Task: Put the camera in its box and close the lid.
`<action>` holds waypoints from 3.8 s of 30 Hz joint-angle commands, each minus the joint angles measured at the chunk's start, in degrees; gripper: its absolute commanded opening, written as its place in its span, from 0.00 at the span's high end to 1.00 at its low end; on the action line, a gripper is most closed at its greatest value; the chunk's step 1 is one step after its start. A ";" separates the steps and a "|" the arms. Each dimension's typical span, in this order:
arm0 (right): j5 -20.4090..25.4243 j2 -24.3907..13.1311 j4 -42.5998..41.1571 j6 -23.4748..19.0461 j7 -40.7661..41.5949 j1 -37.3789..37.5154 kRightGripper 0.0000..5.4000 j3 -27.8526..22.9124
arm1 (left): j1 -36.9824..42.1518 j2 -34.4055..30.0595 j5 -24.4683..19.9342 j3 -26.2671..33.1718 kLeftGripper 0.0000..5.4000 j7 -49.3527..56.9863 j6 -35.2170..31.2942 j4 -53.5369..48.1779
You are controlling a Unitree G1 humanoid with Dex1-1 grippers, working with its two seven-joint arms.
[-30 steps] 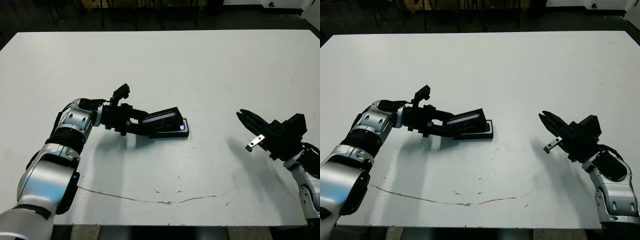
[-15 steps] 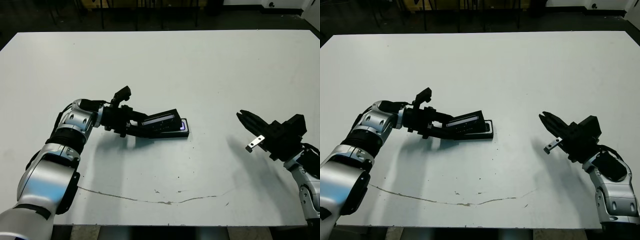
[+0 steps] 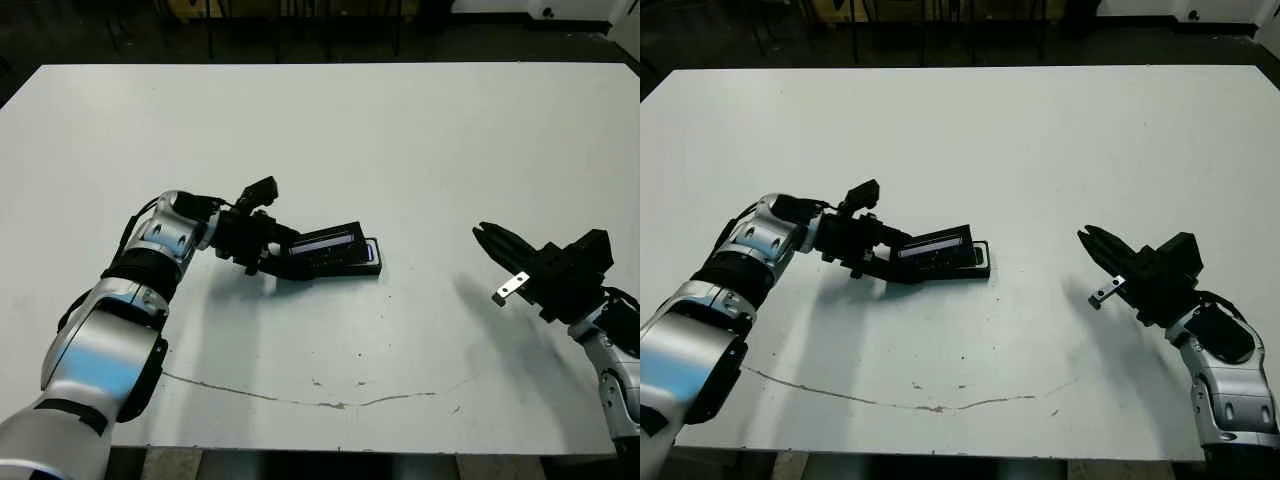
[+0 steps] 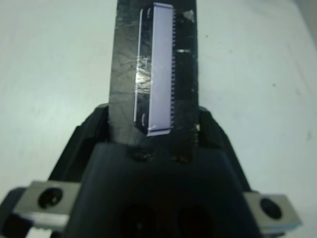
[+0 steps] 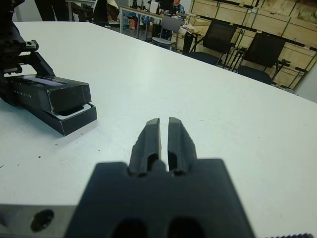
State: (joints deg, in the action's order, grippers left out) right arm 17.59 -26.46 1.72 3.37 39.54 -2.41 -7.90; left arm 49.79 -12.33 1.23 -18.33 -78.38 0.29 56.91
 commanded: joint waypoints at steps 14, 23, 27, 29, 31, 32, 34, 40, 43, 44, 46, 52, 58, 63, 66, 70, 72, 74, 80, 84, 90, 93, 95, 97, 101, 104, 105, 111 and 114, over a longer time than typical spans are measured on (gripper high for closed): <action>-0.58 -0.29 0.45 0.62 0.18 0.82 1.00 -0.14 | -1.20 3.43 5.74 -6.25 0.49 3.48 -0.85 1.92; -0.35 -0.25 1.19 1.19 0.88 0.87 1.00 -0.05 | 1.89 6.24 7.03 -7.91 0.49 3.44 -0.85 6.15; -0.50 -0.08 0.08 0.27 0.06 1.43 1.00 0.01 | 2.91 6.97 9.31 -9.91 0.49 3.91 -0.73 6.17; -1.17 -0.22 -0.81 -0.46 -0.89 1.85 1.00 0.13 | 3.06 6.84 10.05 -10.71 0.49 3.29 -0.13 5.39; -1.17 -0.22 -1.30 -0.88 -1.18 2.09 1.00 0.22 | 3.15 6.53 10.44 -11.27 0.49 2.68 -0.56 4.58; -1.03 -0.13 -1.14 -0.51 -1.00 2.08 1.00 0.25 | 3.22 6.32 10.55 -11.45 0.49 2.30 -0.96 4.39; -1.40 -0.03 -0.88 0.49 -1.03 2.12 1.00 0.36 | 3.43 5.79 10.86 -11.81 0.49 1.47 -1.70 4.58; -1.28 -0.17 -1.27 -0.77 -1.10 2.21 1.00 0.45 | 3.98 4.45 11.65 -12.61 0.49 -0.05 -4.49 5.82; -0.87 0.21 0.42 1.02 -0.01 1.80 1.00 0.41 | 3.47 3.58 11.48 -12.54 0.49 -0.38 -3.45 5.28; -0.63 0.33 0.78 1.21 0.21 1.70 1.00 0.39 | 3.23 3.30 11.33 -12.43 0.49 -0.49 -2.82 5.05; -0.82 0.31 -0.10 0.26 -0.60 2.01 1.00 0.43 | 2.88 2.81 11.59 -12.53 0.49 0.13 -2.80 4.63; -0.44 0.27 -0.25 0.39 -0.44 2.19 1.00 0.51 | 0.91 -0.50 13.36 -13.50 0.32 4.17 3.92 2.23; -1.23 0.13 -0.80 1.10 -0.91 2.32 1.00 0.72 | -2.06 -4.48 11.65 -11.77 0.13 4.72 7.72 0.77; -2.17 -0.32 -3.29 -1.10 -2.30 2.90 1.00 1.10 | -6.23 -8.82 8.66 -8.62 0.00 3.66 12.79 0.31; -2.25 0.07 -3.57 -0.93 -2.54 3.02 1.00 1.27 | -10.36 -13.14 7.59 -7.22 0.00 4.76 16.70 -2.54; -1.90 0.63 -4.21 -1.58 -3.02 3.32 1.00 1.48 | -16.26 -17.82 2.73 -2.77 0.00 4.65 18.29 -4.82; -1.64 0.80 -3.98 -1.24 -2.88 3.39 1.00 1.59 | -19.29 -20.94 -0.18 -0.01 0.00 3.98 16.47 -7.28; -1.77 0.99 -4.23 -1.38 -3.37 3.60 1.00 1.69 | -22.72 -24.61 -3.07 3.22 0.00 4.25 14.42 -11.09; -2.17 1.96 -3.88 -1.04 -4.16 3.67 1.00 2.02 | -34.84 -27.53 -12.52 17.50 0.00 18.49 2.10 -31.16; -1.33 3.21 -4.01 -1.40 -4.81 3.83 1.00 2.09 | -41.96 -16.57 -15.73 25.79 0.08 41.99 -7.02 -54.03; -1.67 4.25 -7.14 -4.16 -7.89 4.94 1.00 2.02 | -41.79 -2.85 -19.16 21.16 0.29 56.90 -14.20 -75.03; -1.43 4.87 -7.80 -4.63 -8.87 5.25 1.00 1.91 | -40.86 1.86 -19.28 15.87 0.40 60.87 -18.53 -81.02; -1.44 5.17 -8.13 -4.80 -9.41 5.48 1.00 1.90 | -39.92 3.94 -18.10 12.64 0.47 62.98 -20.87 -82.39; -1.46 5.38 -7.86 -3.87 -9.39 5.61 1.00 1.88 | -38.70 5.90 -16.41 9.74 0.54 65.01 -22.77 -81.55; -1.50 5.69 -7.79 -2.88 -9.42 5.93 1.00 1.74 | -35.99 8.50 -12.87 6.23 0.69 67.39 -24.32 -75.70; -1.11 5.67 -7.45 -2.52 -8.83 6.05 1.00 1.55 | -34.11 9.93 -9.93 5.11 0.80 69.08 -24.86 -70.48; -1.04 5.65 -7.16 -2.09 -8.57 6.03 1.00 1.51 | -33.59 10.43 -9.09 4.90 0.84 69.85 -25.93 -69.15; -1.39 5.66 -7.19 -1.56 -8.80 6.33 1.00 1.59 | -32.12 12.02 -6.34 3.69 1.00 70.03 -25.74 -59.70; -1.24 5.56 -7.65 -2.07 -8.75 6.44 1.00 1.80 | -31.94 12.98 -5.25 2.87 1.00 70.05 -26.20 -54.76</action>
State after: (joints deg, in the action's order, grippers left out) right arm 16.48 -20.74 -5.94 2.52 30.88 3.15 -6.05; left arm 17.93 0.40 -4.82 -15.19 -8.24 -24.85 -0.22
